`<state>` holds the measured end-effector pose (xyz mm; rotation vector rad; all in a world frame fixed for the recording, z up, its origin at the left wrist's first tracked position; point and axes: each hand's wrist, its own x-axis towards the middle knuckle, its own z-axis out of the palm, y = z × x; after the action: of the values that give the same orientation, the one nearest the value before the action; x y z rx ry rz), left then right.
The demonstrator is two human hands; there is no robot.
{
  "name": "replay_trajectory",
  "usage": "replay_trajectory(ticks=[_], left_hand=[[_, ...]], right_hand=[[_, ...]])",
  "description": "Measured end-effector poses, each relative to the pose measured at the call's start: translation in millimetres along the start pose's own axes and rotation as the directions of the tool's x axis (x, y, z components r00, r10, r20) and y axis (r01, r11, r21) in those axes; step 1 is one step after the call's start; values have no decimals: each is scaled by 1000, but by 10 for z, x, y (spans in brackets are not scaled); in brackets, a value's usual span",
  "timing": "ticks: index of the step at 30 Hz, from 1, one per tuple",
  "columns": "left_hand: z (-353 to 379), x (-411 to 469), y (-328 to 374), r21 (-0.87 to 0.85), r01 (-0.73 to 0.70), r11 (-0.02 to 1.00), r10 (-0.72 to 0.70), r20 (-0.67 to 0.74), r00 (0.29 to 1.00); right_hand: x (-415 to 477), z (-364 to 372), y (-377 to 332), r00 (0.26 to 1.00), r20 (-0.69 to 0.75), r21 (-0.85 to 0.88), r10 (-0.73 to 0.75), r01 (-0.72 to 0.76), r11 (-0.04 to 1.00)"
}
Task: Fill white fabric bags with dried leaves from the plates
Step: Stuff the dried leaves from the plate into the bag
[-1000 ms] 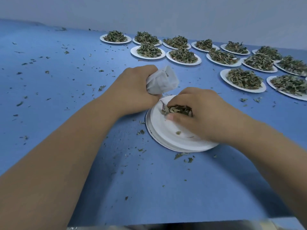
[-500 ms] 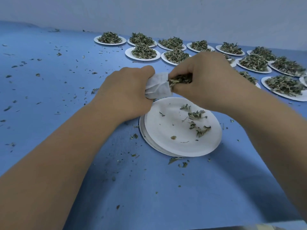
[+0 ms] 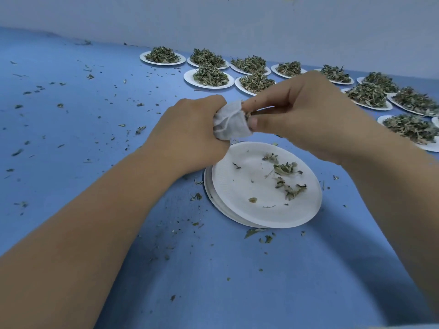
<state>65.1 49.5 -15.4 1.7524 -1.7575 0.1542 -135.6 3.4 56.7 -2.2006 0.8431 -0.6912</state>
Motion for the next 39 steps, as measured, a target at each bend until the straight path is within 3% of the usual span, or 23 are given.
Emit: replay_trajectory(ticks=[6, 13, 15, 22, 25, 27, 28, 30, 33, 35, 39], left_hand=[[71, 37, -9, -76, 8, 997, -11, -44, 999], [27, 39, -18, -70, 46, 996, -46, 10, 999], [32, 23, -9, -95, 58, 994, -57, 16, 998], [110, 98, -30, -22, 43, 999, -43, 12, 999], [61, 51, -53, -118, 67, 991, -68, -11, 998], [22, 16, -30, -179, 92, 979, -87, 35, 996], [11, 7, -13, -194, 105, 975, -95, 62, 994], [8, -7, 28, -181, 103, 978, -85, 103, 991], [33, -29, 68, -139, 58, 989, -41, 125, 991], [49, -35, 78, -95, 33, 995, -19, 150, 989], [62, -38, 89, -45, 15, 999, -7, 187, 982]], right_hand=[[101, 213, 15, 988, -127, -146, -86, 67, 987], [106, 133, 56, 990, 131, 58, -54, 47, 997], [111, 105, 50, 988, 142, 81, -65, 54, 995], [97, 140, -6, 989, -98, -72, -110, 103, 992], [6, 106, 3, 942, -211, -123, -260, 238, 963], [-131, 18, 70, 913, -273, -200, -303, 254, 946], [-219, -41, 129, 928, -236, -267, -288, 223, 938], [-401, -146, 246, 990, 10, -405, -139, 131, 905], [-574, -177, 335, 923, 380, -545, 62, 170, 821], [-610, -157, 347, 899, 431, -565, 72, 207, 799], [-609, -139, 299, 925, 374, -549, 71, 159, 820]])
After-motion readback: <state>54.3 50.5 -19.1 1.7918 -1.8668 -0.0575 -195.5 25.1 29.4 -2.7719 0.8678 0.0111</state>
